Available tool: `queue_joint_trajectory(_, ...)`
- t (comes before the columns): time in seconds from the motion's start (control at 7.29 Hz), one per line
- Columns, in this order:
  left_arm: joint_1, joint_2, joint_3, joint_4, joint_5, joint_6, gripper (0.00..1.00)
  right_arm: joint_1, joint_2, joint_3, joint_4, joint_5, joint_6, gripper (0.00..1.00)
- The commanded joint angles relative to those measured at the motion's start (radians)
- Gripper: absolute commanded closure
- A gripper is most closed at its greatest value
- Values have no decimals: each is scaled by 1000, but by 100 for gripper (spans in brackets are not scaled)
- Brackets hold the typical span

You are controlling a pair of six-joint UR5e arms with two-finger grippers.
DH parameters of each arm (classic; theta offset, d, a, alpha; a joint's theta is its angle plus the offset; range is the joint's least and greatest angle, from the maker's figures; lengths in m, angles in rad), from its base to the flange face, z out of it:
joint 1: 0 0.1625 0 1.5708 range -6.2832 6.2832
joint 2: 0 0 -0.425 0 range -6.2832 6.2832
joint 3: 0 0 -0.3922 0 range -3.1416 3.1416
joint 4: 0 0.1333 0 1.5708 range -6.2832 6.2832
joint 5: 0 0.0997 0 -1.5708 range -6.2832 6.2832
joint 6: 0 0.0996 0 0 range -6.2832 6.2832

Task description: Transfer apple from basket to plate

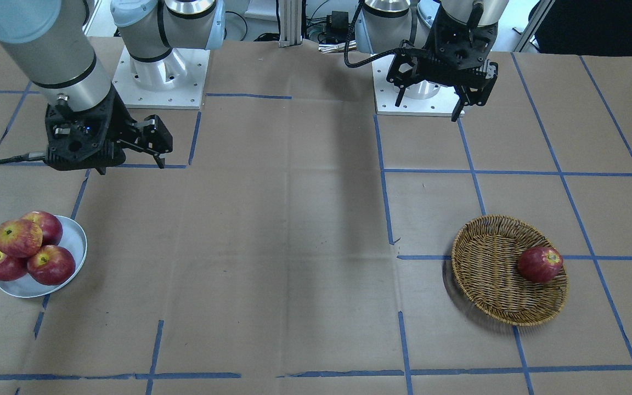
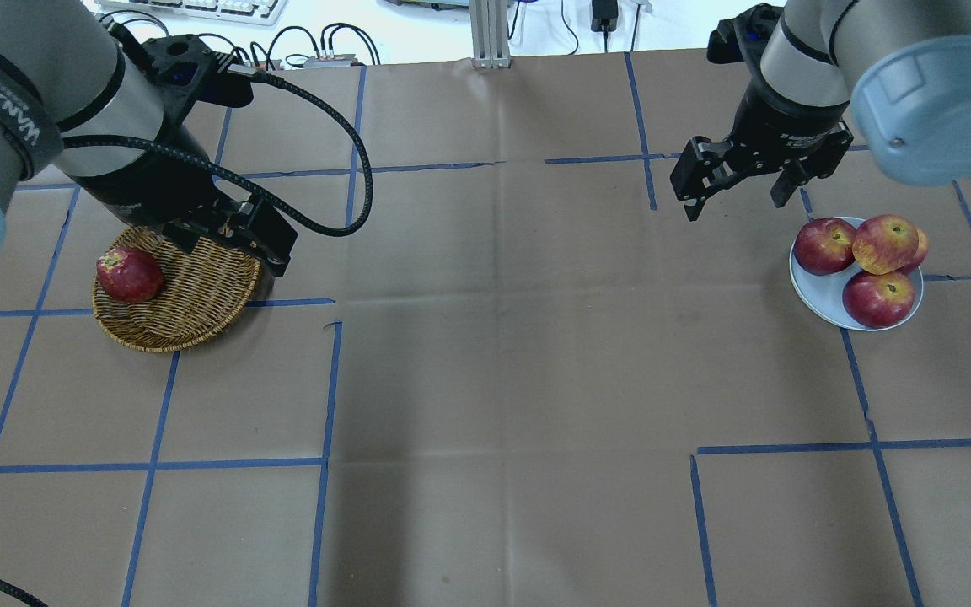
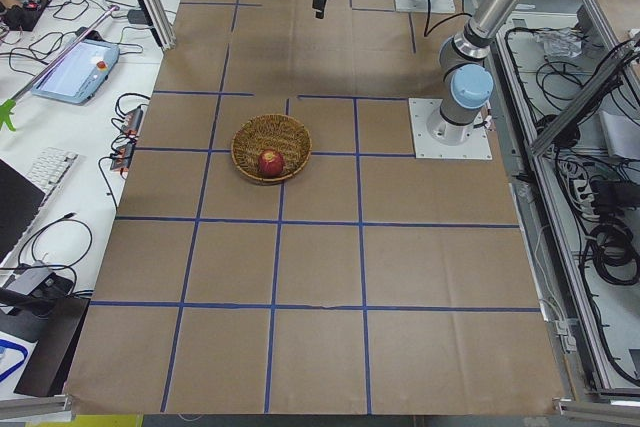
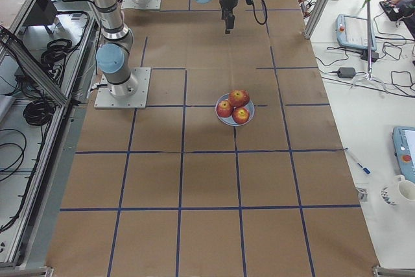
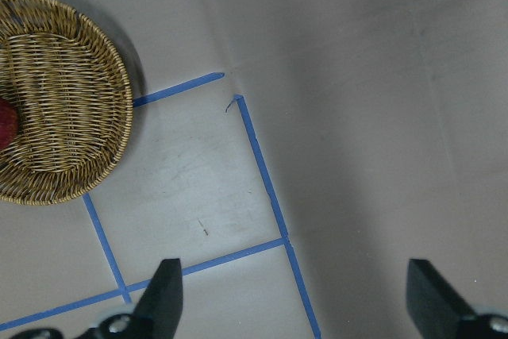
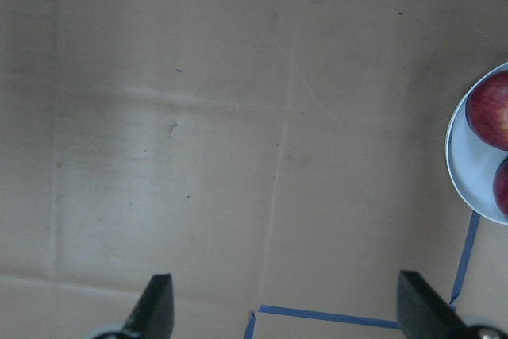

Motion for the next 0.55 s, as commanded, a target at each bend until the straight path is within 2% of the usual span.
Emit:
queue_joint_trajectory(0.0,0,1,0,-2,0,0,1,11,-31,11,21,3,6,0)
queue_joint_trajectory(0.41,0,1,0,-2,0,0,1,-3,-33,2,18,0,-2,0)
